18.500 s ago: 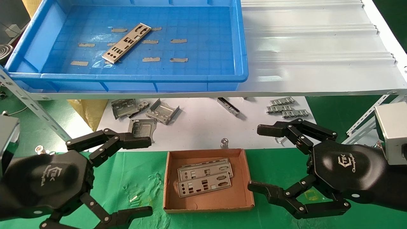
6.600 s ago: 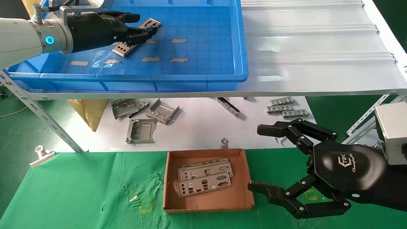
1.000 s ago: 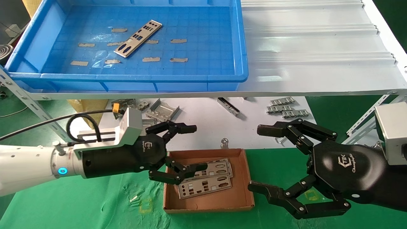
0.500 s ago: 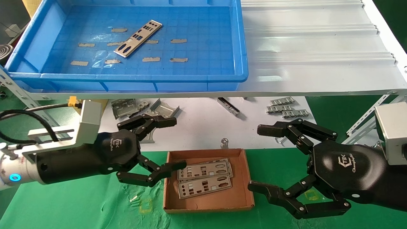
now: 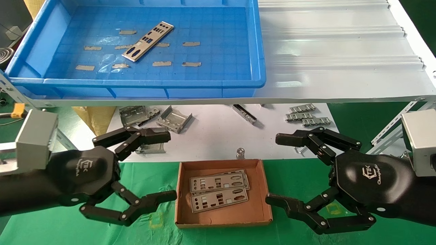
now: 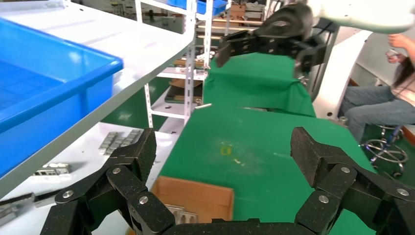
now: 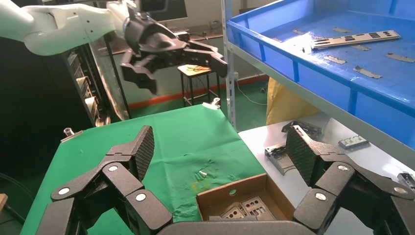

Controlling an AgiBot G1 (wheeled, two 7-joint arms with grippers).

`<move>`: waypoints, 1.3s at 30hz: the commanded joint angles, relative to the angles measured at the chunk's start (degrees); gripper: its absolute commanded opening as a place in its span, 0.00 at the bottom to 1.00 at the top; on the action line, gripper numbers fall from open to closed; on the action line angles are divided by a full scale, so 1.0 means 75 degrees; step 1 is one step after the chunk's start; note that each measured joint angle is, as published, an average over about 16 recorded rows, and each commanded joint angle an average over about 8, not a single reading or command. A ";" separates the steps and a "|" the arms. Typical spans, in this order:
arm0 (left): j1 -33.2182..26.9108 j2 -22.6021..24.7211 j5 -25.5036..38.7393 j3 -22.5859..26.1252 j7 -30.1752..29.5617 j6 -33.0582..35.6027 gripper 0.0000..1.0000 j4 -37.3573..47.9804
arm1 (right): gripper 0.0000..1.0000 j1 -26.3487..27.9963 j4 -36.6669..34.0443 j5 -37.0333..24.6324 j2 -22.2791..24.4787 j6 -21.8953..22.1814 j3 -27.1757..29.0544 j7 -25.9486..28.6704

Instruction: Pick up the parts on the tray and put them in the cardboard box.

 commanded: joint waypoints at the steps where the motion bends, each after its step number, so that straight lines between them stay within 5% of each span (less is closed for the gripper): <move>1: 0.0122 -0.0178 -0.0083 -0.0108 -0.0170 -0.0008 1.00 -0.0314 | 1.00 0.0000 0.0000 0.0000 0.0000 0.0000 0.0000 0.0000; 14: 0.0663 -0.0963 -0.0468 -0.0587 -0.0864 -0.0027 1.00 -0.1713 | 1.00 -0.0002 -0.0002 0.0001 0.0000 0.0001 0.0001 0.0000; 39: 0.0568 -0.0824 -0.0390 -0.0502 -0.0778 -0.0037 1.00 -0.1454 | 1.00 -0.0002 -0.0002 0.0001 0.0000 0.0002 0.0001 0.0000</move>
